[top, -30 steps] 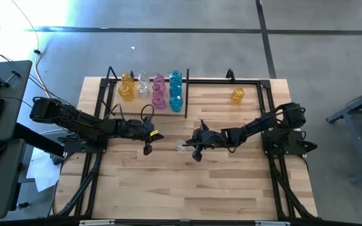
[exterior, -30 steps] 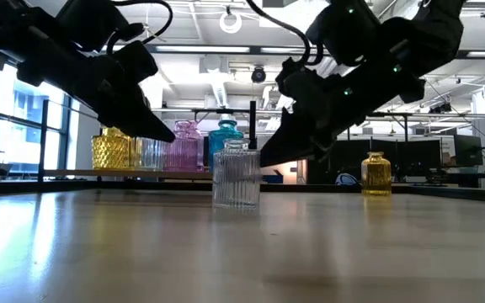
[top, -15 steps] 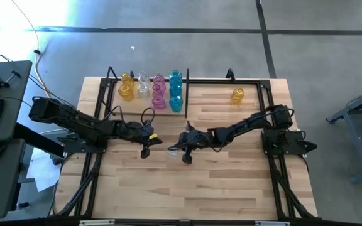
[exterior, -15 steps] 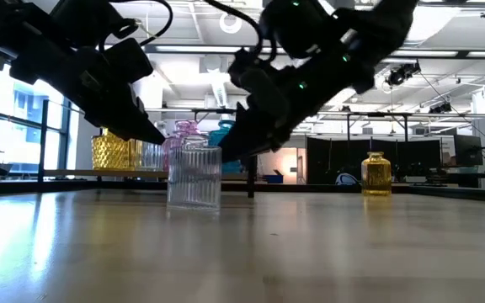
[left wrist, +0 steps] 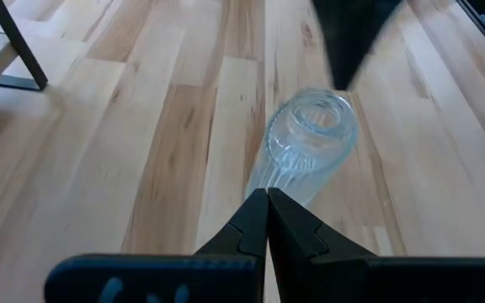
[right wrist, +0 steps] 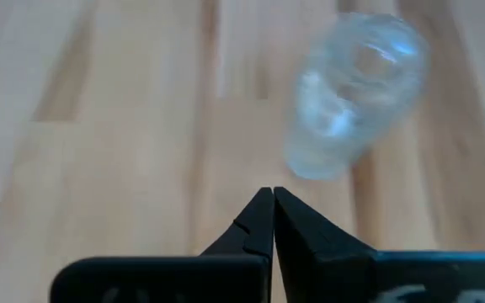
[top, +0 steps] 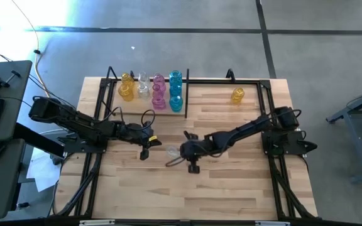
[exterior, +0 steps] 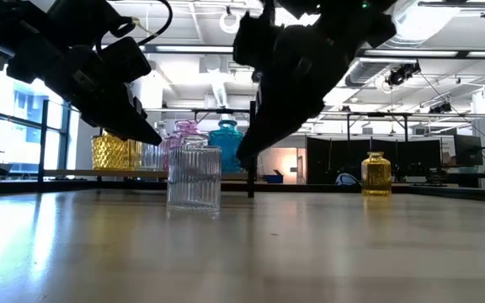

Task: Sort vases onto shelf
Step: Put the transparent flower vase aligned with the other transparent flower vase on the shelf

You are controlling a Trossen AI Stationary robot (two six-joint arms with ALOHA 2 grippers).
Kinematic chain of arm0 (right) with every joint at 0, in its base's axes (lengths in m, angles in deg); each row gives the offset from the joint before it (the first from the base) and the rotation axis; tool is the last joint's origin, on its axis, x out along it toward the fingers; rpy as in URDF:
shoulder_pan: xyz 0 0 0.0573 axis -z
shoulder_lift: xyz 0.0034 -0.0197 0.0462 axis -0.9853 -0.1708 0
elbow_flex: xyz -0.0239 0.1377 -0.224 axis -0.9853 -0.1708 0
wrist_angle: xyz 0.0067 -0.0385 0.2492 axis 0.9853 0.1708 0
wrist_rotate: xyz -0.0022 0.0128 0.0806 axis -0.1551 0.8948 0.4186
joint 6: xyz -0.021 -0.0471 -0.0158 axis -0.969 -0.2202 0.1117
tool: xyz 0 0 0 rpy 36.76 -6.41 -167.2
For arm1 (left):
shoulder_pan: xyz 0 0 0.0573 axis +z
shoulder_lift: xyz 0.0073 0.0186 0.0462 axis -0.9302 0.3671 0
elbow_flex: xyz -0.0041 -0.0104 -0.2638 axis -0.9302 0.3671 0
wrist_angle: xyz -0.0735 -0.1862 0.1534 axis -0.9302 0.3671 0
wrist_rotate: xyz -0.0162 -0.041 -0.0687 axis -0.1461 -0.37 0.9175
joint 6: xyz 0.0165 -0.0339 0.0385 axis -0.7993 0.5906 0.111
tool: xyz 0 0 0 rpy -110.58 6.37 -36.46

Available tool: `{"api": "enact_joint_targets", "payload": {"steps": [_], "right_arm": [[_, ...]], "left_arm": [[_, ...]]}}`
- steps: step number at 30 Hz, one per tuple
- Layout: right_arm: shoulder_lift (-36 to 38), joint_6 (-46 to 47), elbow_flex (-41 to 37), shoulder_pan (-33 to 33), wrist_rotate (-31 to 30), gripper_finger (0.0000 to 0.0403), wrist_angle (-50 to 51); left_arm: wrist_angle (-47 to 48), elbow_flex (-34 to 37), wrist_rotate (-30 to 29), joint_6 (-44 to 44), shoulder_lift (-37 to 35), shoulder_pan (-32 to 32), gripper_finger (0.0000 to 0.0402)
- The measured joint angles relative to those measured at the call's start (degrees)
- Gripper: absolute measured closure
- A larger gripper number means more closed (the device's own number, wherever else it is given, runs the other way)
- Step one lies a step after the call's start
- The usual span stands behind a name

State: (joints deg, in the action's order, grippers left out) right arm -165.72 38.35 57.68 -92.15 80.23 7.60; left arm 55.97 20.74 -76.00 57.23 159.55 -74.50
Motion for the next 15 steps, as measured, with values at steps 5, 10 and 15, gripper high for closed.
{"api": "enact_joint_targets", "payload": {"steps": [5, 10, 15], "right_arm": [[-0.9, 0.0, -0.7, -1.5, 0.2, 0.0403, -6.6], [-3.3, -2.4, -0.9, 0.2, 0.3, 0.0403, -10.5], [-4.3, -3.0, -0.9, 2.7, 1.3, 0.0403, -13.2]], "left_arm": [[0.0, 0.0, 0.0, 0.0, 0.0, 0.0, 0.0401], [0.1, 0.0, 0.0, 0.0, -0.1, 0.0, 0.0401], [1.8, 0.0, 0.0, 0.0, -2.8, 0.0, 0.0401]]}}
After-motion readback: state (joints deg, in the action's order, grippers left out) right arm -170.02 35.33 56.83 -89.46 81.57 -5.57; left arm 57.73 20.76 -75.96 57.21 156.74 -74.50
